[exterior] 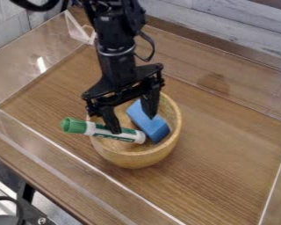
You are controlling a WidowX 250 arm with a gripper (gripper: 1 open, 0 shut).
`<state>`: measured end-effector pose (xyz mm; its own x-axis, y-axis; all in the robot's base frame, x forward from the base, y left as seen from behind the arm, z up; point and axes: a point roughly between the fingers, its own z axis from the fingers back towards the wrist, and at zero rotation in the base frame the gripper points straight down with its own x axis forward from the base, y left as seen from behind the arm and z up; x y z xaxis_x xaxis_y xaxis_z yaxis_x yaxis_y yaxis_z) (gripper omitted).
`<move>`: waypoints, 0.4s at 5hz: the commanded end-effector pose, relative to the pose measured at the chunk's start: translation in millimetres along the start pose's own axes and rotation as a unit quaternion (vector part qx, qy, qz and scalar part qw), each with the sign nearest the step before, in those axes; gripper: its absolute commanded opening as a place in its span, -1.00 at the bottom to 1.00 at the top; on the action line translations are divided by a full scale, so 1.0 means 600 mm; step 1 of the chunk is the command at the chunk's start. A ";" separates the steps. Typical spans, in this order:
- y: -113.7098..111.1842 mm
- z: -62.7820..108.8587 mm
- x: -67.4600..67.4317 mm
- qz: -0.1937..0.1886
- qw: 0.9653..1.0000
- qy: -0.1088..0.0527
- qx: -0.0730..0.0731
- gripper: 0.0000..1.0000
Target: Remove the blue block from inside the brown bowl and put it on the table
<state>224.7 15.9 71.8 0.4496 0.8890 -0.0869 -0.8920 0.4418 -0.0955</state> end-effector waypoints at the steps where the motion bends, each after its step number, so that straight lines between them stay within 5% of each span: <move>1: -0.003 0.000 0.006 0.007 1.000 -0.009 -0.012 1.00; 2: 0.001 -0.009 0.004 0.010 1.000 -0.010 -0.010 1.00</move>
<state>221.7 15.2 61.1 0.4275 0.8999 -0.0863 -0.9026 0.4197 -0.0954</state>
